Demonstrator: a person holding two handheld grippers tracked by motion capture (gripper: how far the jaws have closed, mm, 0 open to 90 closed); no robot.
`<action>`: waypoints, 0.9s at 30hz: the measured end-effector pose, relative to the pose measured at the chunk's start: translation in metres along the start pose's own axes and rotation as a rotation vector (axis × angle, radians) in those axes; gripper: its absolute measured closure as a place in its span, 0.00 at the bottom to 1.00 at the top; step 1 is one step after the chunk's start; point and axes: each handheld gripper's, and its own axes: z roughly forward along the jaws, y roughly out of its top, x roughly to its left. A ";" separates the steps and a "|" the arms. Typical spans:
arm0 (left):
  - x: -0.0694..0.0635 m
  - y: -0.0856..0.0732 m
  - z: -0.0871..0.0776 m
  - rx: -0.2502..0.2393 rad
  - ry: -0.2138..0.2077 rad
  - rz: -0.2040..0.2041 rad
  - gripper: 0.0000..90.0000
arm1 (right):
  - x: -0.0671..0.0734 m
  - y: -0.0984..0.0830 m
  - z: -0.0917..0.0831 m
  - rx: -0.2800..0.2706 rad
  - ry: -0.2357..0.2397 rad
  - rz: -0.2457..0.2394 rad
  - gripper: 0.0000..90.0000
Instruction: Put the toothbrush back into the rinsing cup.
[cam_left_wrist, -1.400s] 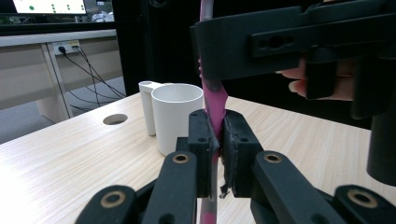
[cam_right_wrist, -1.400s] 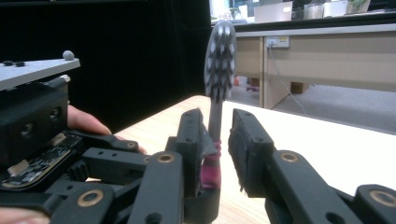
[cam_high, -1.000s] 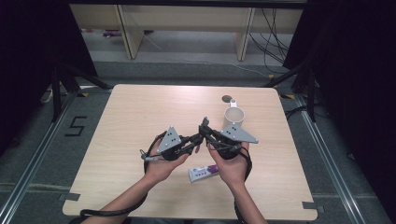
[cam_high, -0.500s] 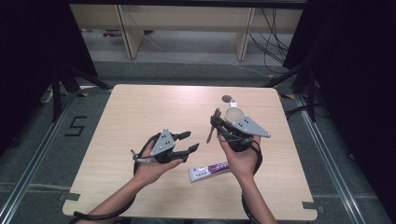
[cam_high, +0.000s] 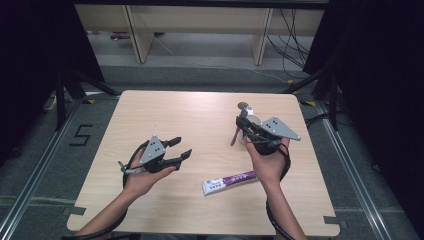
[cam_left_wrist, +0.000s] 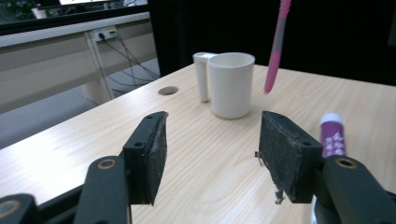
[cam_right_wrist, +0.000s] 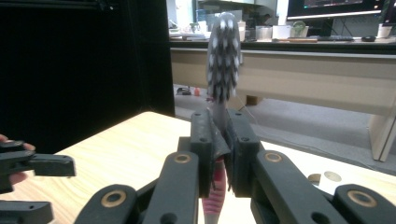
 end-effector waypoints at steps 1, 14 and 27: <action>0.002 -0.003 -0.002 -0.002 0.005 -0.007 0.46 | -0.002 0.001 0.000 -0.006 -0.017 -0.018 0.93; 0.020 -0.037 -0.029 0.004 0.133 -0.105 0.45 | -0.015 0.012 0.002 -0.013 -0.049 -0.036 0.93; 0.027 -0.059 -0.034 -0.031 0.194 -0.103 0.42 | -0.031 0.022 0.001 -0.011 -0.095 -0.041 0.93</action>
